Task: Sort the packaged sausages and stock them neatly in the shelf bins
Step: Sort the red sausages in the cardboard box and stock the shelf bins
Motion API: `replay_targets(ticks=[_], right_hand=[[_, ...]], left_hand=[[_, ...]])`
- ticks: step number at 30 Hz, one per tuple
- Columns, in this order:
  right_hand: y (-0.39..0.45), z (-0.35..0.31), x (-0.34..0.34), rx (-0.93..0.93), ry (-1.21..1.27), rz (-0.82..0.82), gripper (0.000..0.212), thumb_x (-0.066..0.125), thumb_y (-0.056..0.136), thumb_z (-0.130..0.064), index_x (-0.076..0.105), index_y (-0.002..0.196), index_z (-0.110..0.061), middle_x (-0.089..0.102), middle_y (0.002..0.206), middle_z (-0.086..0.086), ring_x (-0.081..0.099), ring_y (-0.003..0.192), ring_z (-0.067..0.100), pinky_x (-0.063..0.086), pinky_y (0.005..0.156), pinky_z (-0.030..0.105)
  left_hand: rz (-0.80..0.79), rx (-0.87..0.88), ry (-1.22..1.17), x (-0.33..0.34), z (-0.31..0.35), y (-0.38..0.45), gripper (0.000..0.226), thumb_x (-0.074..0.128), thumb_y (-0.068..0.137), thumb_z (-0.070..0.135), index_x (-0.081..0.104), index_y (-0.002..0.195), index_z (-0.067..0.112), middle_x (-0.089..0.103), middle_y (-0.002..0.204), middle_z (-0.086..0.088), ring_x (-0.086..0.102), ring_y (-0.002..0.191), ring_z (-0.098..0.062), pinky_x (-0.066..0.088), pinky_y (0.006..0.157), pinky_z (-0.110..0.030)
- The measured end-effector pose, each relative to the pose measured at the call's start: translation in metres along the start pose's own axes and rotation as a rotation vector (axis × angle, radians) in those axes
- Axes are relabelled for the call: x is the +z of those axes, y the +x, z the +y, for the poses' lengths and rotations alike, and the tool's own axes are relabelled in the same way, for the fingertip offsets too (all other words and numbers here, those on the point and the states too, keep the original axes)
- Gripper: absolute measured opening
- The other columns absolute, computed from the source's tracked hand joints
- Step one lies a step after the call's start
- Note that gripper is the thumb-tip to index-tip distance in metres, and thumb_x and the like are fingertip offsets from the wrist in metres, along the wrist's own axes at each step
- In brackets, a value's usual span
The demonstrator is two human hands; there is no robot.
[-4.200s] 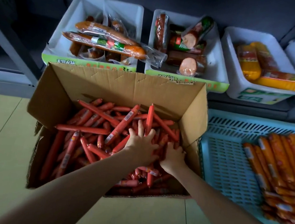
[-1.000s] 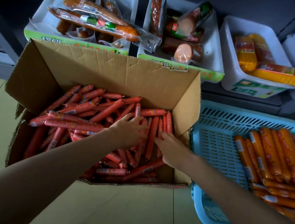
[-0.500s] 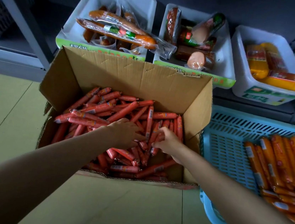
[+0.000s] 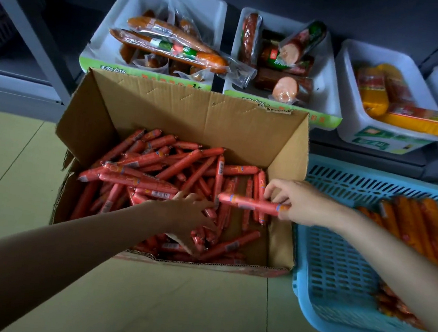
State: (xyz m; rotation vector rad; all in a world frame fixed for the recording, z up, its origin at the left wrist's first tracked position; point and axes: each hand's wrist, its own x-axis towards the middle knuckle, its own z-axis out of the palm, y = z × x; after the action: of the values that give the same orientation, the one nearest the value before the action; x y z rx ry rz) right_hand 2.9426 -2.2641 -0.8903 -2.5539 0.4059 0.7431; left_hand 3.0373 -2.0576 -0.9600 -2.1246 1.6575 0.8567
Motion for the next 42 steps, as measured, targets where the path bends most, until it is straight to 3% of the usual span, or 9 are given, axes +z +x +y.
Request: replay_targets(ticks=[4,10,14,18,21,25,29,36,42], right_hand=[[-0.002,0.011,0.011,-0.003,-0.077,-0.115,0.043,0.048,0.085,0.008,0.052,0.098,-0.032,0.057,0.106,-0.005,0.055,0.101,0.014,0.051,0.083,0.030],[0.006,0.025,0.015,-0.061,-0.030,-0.147,0.053,0.046,0.082,0.011,0.056,0.085,-0.041,0.057,0.109,-0.005,0.055,0.104,0.015,0.049,0.091,0.037],[0.010,0.005,0.034,-0.167,-0.217,-0.189,0.049,0.045,0.081,0.009,0.063,0.107,-0.029,0.058,0.113,-0.001,0.053,0.106,0.017,0.045,0.092,0.031],[0.019,-0.009,0.070,-0.189,-0.289,-0.346,0.052,0.055,0.087,-0.002,0.045,0.135,-0.016,0.052,0.127,0.007,0.050,0.116,0.023,0.043,0.097,0.036],[0.023,-0.012,0.080,-0.191,-0.295,-0.346,0.059,0.058,0.087,-0.005,0.035,0.141,-0.011,0.055,0.121,0.015,0.055,0.104,0.026,0.046,0.087,0.036],[0.027,-0.019,0.069,-0.165,-0.335,-0.436,0.054,0.063,0.089,-0.015,0.041,0.138,-0.009,0.050,0.130,0.011,0.052,0.101,0.022,0.044,0.057,0.013],[0.043,-0.023,0.066,-0.122,-0.332,-0.499,0.042,0.070,0.084,-0.022,0.058,0.123,-0.010,0.058,0.122,0.007,0.059,0.105,0.024,0.050,0.081,0.028],[0.053,-0.032,0.061,-0.046,0.193,-0.016,0.018,0.073,0.081,-0.025,0.059,0.081,-0.013,0.063,0.071,0.004,0.057,0.055,0.016,0.050,0.060,0.031],[0.058,-0.056,0.090,0.050,0.101,0.134,0.026,0.073,0.081,-0.030,0.055,0.078,-0.011,0.061,0.093,0.008,0.060,0.095,0.026,0.039,0.068,0.028]], left_hand=[[0.004,0.021,0.115,0.005,-0.005,-0.002,0.079,0.064,0.082,0.046,0.018,0.145,0.044,-0.004,0.158,0.000,0.007,0.142,-0.033,0.018,0.114,-0.053],[0.184,0.079,0.118,0.015,-0.027,-0.020,0.054,0.054,0.092,0.035,0.033,0.141,0.034,0.006,0.156,0.014,0.022,0.139,-0.017,0.023,0.113,-0.034],[0.220,0.061,0.134,0.018,-0.039,-0.027,0.039,0.048,0.094,0.034,0.046,0.133,0.031,0.005,0.157,0.015,0.022,0.140,-0.012,0.018,0.114,-0.030],[0.204,-0.077,0.092,0.014,-0.049,-0.030,0.040,0.045,0.094,0.045,0.047,0.133,0.033,0.013,0.156,0.014,0.018,0.142,-0.012,0.017,0.112,-0.033],[0.181,-0.125,-0.008,0.015,-0.053,-0.031,0.041,0.047,0.094,0.045,0.048,0.133,0.031,0.015,0.154,0.014,0.020,0.140,-0.013,0.022,0.110,-0.034],[0.174,-0.141,-0.043,0.012,-0.051,-0.029,0.042,0.049,0.093,0.044,0.048,0.132,0.031,0.018,0.153,0.012,0.025,0.138,-0.013,0.025,0.107,-0.034],[0.175,-0.160,-0.070,0.010,-0.049,-0.030,0.043,0.052,0.091,0.043,0.048,0.133,0.030,0.020,0.152,0.010,0.026,0.138,-0.015,0.027,0.108,-0.036],[0.230,-0.240,-0.036,0.021,-0.046,-0.033,0.056,0.051,0.089,0.049,0.032,0.141,0.039,0.012,0.154,0.008,0.004,0.143,-0.021,0.018,0.114,-0.049],[0.148,-0.253,-0.071,0.015,-0.046,-0.032,0.058,0.054,0.090,0.040,0.029,0.142,0.041,0.005,0.155,0.009,-0.009,0.144,-0.030,0.013,0.113,-0.056]])
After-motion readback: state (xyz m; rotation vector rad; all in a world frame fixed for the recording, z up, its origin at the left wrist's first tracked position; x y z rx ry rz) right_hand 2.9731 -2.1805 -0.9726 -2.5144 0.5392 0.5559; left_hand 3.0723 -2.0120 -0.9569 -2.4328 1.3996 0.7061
